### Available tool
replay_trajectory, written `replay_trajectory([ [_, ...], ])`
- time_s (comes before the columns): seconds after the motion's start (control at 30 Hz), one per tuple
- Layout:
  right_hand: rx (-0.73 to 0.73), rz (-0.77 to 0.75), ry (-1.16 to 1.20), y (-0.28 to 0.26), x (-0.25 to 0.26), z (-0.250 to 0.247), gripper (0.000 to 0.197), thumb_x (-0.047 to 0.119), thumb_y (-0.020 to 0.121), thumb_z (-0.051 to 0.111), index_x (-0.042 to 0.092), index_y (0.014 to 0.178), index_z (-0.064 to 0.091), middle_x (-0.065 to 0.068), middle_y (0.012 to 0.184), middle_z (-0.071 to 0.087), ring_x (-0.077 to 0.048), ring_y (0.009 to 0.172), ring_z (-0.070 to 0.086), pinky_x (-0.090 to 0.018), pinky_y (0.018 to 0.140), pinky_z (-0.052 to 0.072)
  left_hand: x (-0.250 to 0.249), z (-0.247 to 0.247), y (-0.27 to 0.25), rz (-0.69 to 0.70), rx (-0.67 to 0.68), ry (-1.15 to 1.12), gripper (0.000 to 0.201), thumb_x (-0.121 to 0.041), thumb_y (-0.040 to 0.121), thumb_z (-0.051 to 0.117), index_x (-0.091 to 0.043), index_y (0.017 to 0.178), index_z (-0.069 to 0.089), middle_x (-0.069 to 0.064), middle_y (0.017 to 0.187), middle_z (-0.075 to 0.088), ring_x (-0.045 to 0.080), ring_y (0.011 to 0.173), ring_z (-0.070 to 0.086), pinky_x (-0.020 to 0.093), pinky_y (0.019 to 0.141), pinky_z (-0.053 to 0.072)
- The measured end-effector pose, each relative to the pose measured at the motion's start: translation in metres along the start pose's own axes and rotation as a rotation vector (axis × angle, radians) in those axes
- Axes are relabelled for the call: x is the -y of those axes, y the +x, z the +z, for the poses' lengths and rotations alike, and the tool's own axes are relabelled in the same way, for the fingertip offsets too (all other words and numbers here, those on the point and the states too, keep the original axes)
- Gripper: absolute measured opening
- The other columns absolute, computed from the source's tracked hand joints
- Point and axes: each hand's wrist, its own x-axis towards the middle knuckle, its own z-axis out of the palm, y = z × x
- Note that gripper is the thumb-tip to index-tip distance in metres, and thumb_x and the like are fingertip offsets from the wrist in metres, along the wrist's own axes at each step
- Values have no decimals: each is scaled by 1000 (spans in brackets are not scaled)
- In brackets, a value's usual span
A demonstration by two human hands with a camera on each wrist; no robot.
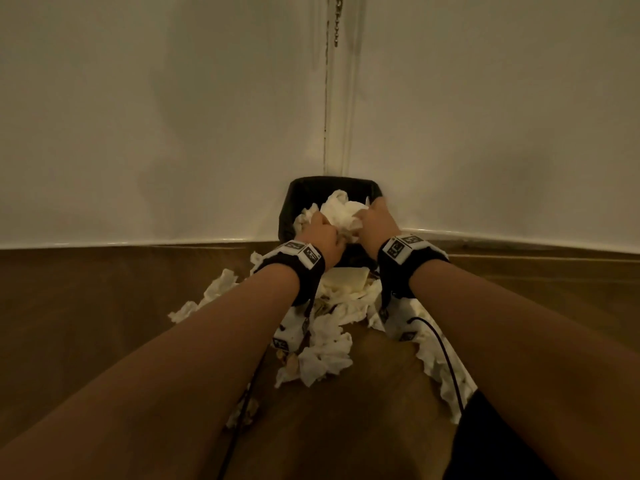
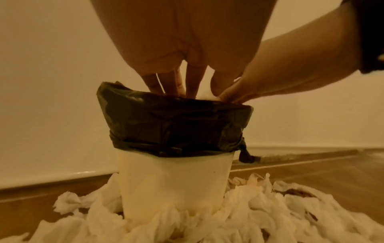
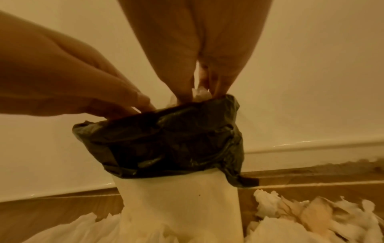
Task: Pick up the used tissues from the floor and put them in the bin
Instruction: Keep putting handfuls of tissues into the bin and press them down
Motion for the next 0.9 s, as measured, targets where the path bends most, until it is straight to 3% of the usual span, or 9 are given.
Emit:
replay_trajectory([
  [0.1,21,-32,-248,2,-3,1,43,19,94,54,14,136,48,-15,146,29,-30,131,35,-37,105,37,7,6,1,32,13,126,45,-41,96,36,-10,124,55,11,138,33,30,115,47,37,95,43],
  [0.3,94,-200,-331,5,4,3,32,11,95,46,5,126,53,-15,132,51,-30,120,50,-34,98,40,14,12,4,47,57,256,51,-46,97,26,-14,129,50,10,133,43,30,115,48,40,96,36],
  [0.43,255,-277,-483,3,0,17,41,23,102,29,8,136,43,-14,139,47,-30,132,40,-44,109,27,11,14,4,78,71,220,37,-33,98,25,-19,110,58,4,114,60,22,108,52,49,107,21],
  [0.5,244,-255,-540,4,-7,21,45,30,102,24,14,142,36,-9,148,38,-27,140,27,-48,115,9,10,15,3,46,69,214,35,-32,97,27,-21,113,56,1,112,62,23,109,53,52,108,15],
  [0.6,219,-240,-607,2,-10,21,45,30,100,30,11,139,40,-10,148,36,-30,140,25,-47,114,8,7,11,1,4,45,193,34,-30,95,30,-21,122,49,5,115,61,27,111,51,49,105,17],
  [0.7,217,-188,-716,-2,-5,15,50,39,98,34,23,146,29,-5,153,28,-27,142,19,-50,115,3,7,1,-5,2,-55,132,39,-26,92,38,-24,130,43,5,131,48,26,118,47,46,103,24],
  [0.73,171,-194,-755,-4,-2,12,50,39,96,39,25,144,32,-5,150,31,-27,141,23,-51,115,4,9,-3,-9,8,-116,96,38,-24,91,42,-24,130,45,5,132,44,26,116,48,44,100,29],
  [0.83,-95,-319,-726,-15,17,-3,37,25,90,51,17,126,54,-10,131,49,-29,123,43,-43,107,28,18,-13,-25,12,-279,-27,28,-21,90,45,-21,117,52,6,123,46,25,103,54,36,85,39],
  [0.9,-226,-411,-634,-24,29,-10,30,19,90,51,17,120,58,-9,122,54,-28,115,49,-40,98,37,26,-15,-38,-12,-290,-88,23,-23,92,44,-18,112,53,8,114,52,26,96,57,35,79,42],
])
